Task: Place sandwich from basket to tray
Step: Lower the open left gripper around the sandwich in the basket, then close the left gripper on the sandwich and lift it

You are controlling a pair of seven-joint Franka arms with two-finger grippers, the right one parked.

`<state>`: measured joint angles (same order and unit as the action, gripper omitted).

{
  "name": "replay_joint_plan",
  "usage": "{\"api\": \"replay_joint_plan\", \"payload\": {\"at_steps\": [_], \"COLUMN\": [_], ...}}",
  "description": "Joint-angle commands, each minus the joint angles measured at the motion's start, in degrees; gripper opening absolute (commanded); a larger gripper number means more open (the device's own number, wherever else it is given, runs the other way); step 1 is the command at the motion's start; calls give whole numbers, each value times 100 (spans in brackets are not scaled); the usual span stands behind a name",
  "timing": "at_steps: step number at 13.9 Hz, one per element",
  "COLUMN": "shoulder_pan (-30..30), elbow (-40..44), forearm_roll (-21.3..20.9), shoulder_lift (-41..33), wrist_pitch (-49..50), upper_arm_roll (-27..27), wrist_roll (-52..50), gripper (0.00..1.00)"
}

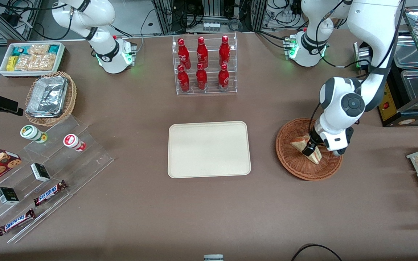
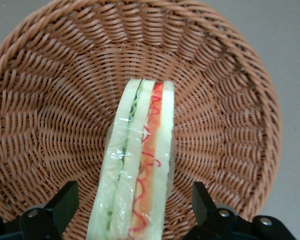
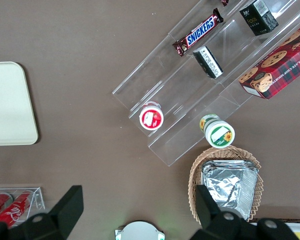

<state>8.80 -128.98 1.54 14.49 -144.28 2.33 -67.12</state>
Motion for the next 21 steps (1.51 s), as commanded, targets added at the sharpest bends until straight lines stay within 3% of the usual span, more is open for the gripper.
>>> {"api": "replay_joint_plan", "payload": {"at_steps": [1, 2, 3, 5, 6, 11, 14, 21], "shoulder_pan": [60, 69, 78, 104, 104, 104, 113, 770], "elbow": [-74, -92, -92, -84, -83, 320, 1021, 1850], "forearm_roll": [-5, -5, -5, -14, -14, -40, -40, -40], "shoulder_lift": [71, 72, 72, 89, 98, -95, -104, 28], "wrist_pitch": [-118, -109, -83, -48, -30, 627, 1679, 2615], "upper_arm_roll": [-31, -31, -31, -31, -31, -40, -22, 22], "wrist_roll": [-248, -310, -397, -433, -398, -40, 540, 2167], "gripper": [100, 98, 79, 14, 0, 0, 0, 0]}}
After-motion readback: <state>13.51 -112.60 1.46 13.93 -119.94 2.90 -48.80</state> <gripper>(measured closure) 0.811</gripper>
